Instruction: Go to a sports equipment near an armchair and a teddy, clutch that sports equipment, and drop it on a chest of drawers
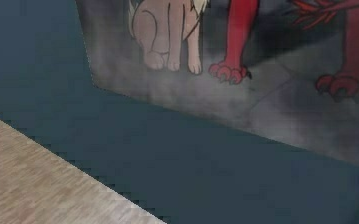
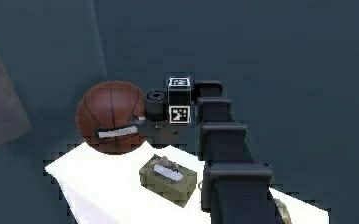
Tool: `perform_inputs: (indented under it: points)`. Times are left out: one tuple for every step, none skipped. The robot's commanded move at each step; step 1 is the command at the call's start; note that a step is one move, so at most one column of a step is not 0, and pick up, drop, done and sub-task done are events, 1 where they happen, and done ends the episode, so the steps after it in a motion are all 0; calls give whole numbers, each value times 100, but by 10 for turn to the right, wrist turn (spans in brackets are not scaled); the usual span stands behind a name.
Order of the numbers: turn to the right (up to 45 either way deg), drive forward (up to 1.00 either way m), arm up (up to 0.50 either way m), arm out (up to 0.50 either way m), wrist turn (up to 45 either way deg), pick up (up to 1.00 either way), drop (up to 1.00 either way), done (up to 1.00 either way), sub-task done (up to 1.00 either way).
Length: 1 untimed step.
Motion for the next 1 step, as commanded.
perform_inputs:
  points:
    - [0,0,0,2,0,0,0,0,0]
